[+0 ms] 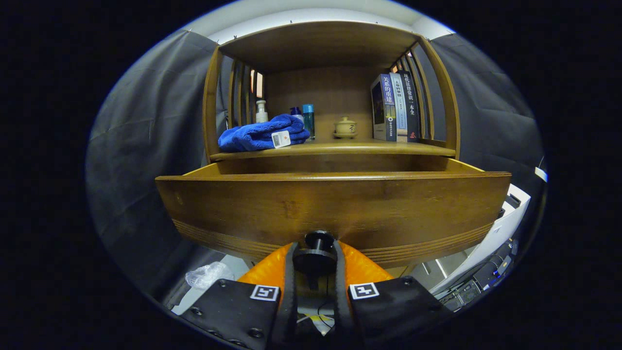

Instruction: Pull open the drawer, take out the items inside it, and place them on the countertop above the cabinet.

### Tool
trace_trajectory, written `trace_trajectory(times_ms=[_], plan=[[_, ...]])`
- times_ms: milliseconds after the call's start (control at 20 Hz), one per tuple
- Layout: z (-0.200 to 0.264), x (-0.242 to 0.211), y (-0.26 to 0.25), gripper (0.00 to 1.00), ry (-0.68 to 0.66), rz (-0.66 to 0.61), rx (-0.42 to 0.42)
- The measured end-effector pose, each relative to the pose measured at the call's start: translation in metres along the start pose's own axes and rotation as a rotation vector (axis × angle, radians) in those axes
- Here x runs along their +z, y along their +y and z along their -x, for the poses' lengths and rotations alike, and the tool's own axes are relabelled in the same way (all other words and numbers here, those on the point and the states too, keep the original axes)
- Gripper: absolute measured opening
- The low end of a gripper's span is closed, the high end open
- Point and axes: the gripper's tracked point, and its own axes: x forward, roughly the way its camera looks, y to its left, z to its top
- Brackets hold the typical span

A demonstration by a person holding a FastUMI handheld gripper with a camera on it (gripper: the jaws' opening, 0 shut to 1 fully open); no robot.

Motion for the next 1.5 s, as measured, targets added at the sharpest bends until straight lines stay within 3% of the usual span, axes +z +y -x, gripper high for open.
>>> trace_trajectory(times_ms=[500, 850, 1100, 1350, 1500], plan=[[0.044, -0.023, 0.011, 0.39, 0.063, -0.022, 0.029], [0.044, -0.024, 0.011, 0.43, 0.067, -0.037, 0.026], [0.046, -0.018, 0.009, 0.53, 0.049, -0.017, 0.019], [0.059, -0.005, 0.011, 0.94, 0.012, 0.016, 0.032], [0.07, 0.025, 0.005, 0.94, -0.062, 0.018, 0.013]])
